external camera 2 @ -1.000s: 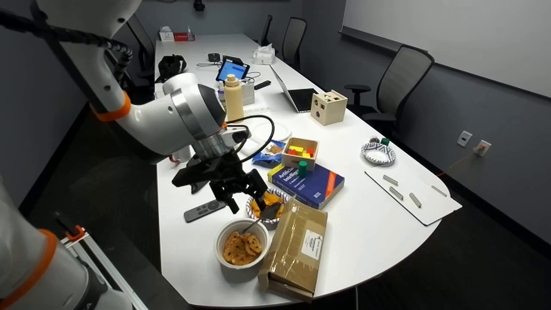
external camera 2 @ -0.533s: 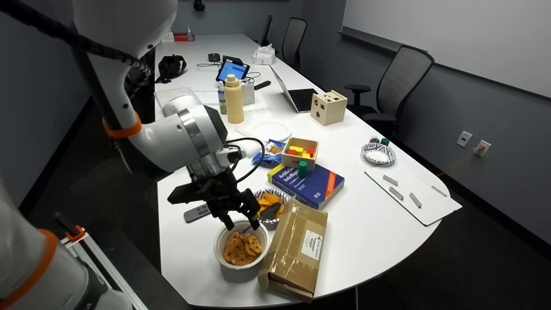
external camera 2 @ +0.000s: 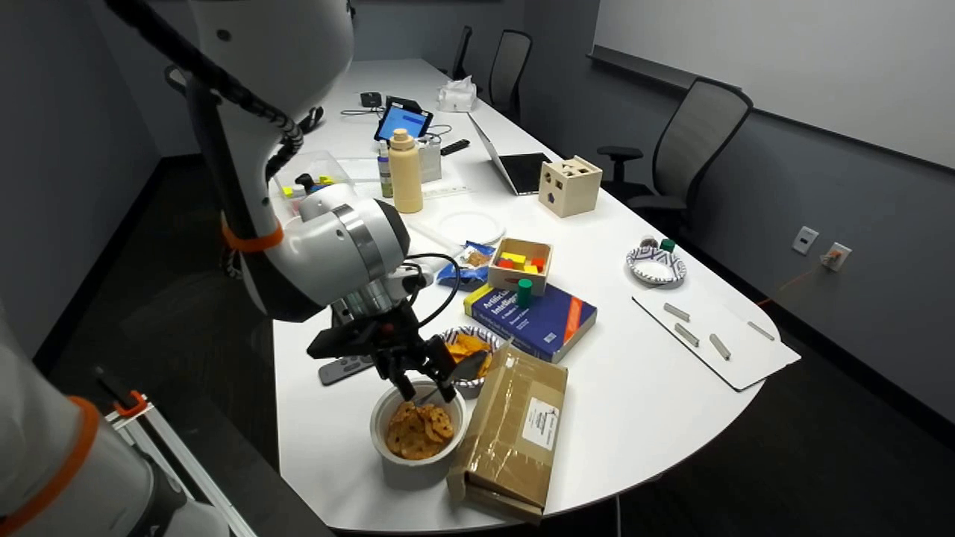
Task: Use the cake spatula to stir the contents in the white bowl.
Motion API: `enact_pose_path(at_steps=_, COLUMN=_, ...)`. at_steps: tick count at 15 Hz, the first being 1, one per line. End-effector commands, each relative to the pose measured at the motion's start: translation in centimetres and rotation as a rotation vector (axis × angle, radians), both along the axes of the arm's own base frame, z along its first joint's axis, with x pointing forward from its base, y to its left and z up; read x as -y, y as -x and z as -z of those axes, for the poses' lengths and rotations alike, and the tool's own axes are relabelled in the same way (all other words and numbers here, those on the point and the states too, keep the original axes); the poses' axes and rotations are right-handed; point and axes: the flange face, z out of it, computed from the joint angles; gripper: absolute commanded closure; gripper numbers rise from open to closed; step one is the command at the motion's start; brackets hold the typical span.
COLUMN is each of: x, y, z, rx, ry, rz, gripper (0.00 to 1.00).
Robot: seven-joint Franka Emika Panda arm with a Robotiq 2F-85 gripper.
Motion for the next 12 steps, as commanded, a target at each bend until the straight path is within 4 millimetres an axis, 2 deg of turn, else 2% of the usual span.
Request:
enact_pose_path(at_steps=1, x=-0.5, y=-1.4, z=1.8, rx=0.018, ry=0.019, rz=0.002, gripper=0.0)
enact_pose_path(at_steps=6, x=-0.5, y=-2.2, z=3.5, rx=0.003, ry=0.04, rz=0.004, gripper=0.0)
enact_pose_path(at_steps=12, x=0.3, y=-2.7, z=4.0, rx=-0.006, ry=0.067, rz=0.014, gripper=0.0)
